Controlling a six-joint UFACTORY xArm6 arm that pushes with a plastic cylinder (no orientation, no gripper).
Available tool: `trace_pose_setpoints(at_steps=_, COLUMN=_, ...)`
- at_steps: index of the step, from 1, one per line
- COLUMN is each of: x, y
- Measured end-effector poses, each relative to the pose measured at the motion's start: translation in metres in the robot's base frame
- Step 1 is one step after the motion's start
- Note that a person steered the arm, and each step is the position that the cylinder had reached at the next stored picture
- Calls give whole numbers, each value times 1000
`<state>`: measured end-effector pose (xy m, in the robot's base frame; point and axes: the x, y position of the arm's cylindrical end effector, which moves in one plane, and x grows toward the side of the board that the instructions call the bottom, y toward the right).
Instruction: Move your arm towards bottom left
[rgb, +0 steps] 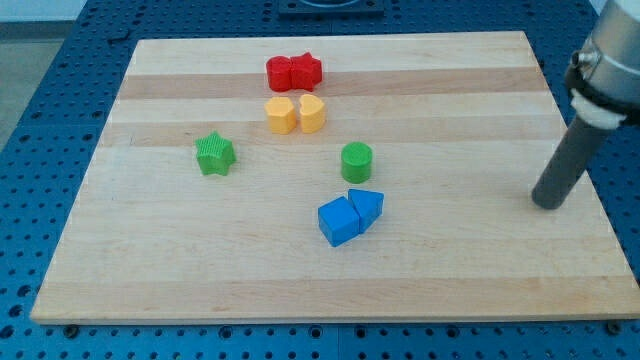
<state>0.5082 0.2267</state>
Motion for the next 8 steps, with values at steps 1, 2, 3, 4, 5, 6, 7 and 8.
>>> trace_pose_setpoints(at_steps=1, x=37, y=-31)
trace_pose_setpoints(at_steps=2, x=73, y=-73)
trace_pose_setpoints(at_steps=3, x=90, y=-138)
trace_pose_setpoints(at_steps=4, x=98, y=-210)
trace_pose_setpoints(at_steps=5, x=101, y=-301)
trace_pose_setpoints(at_steps=6, x=100, y=-405)
trace_pose_setpoints(at_steps=7, x=93, y=-474)
trace_pose_setpoints(at_steps=8, x=46, y=-505)
